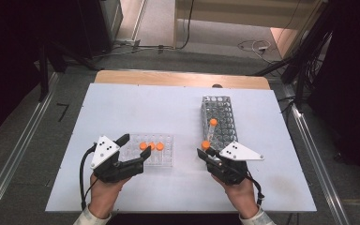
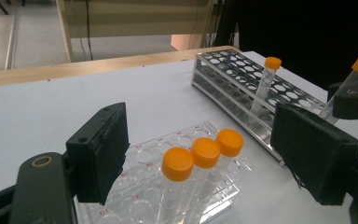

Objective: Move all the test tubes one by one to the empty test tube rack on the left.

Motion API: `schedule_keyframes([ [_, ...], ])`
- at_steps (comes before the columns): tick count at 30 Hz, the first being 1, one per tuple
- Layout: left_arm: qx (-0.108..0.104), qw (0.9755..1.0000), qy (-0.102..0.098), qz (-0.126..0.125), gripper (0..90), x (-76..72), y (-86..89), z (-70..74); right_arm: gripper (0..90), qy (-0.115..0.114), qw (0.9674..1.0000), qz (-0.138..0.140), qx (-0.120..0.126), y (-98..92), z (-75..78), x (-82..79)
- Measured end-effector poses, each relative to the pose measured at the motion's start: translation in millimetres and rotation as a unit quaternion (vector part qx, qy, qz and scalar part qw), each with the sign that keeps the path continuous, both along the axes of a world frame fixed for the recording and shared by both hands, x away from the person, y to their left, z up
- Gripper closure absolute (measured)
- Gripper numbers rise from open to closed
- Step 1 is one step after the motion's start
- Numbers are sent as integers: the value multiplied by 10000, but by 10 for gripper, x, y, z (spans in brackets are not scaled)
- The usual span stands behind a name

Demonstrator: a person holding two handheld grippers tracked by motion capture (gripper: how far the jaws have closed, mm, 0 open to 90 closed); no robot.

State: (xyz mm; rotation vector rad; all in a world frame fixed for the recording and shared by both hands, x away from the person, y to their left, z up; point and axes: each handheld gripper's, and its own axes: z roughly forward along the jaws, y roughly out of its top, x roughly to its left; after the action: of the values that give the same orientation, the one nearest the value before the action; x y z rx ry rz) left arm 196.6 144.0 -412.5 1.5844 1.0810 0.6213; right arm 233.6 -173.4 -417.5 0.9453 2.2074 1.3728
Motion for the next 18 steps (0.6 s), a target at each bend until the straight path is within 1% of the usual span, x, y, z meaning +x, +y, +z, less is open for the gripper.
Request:
schedule_keyframes([
  [3, 15, 10000, 24, -70, 191, -4, -20, -1, 723, 25, 10000, 73, -34, 34, -23, -13],
  [6, 18, 9999, 37, -126, 191, -18, -42, 3, 722, 97, 9998, 159, -90, 77, -60, -32],
  [8, 4, 9998, 17, -173, 195, -35, -59, 13, 723, 108, 9996, 225, -140, 105, -80, -42],
  [12, 12, 9994, 14, -357, 209, -69, -108, 36, 722, 149, 9991, 353, -171, 163, -96, -76],
  [15, 57, 9986, 0, -524, 234, -101, -174, 40, 723, 193, 9984, 475, -216, 223, -127, -100],
  [18, 91, 9970, 12, -766, 280, -133, -263, 24, 722, 210, 9976, 602, -286, 294, -166, -123],
])
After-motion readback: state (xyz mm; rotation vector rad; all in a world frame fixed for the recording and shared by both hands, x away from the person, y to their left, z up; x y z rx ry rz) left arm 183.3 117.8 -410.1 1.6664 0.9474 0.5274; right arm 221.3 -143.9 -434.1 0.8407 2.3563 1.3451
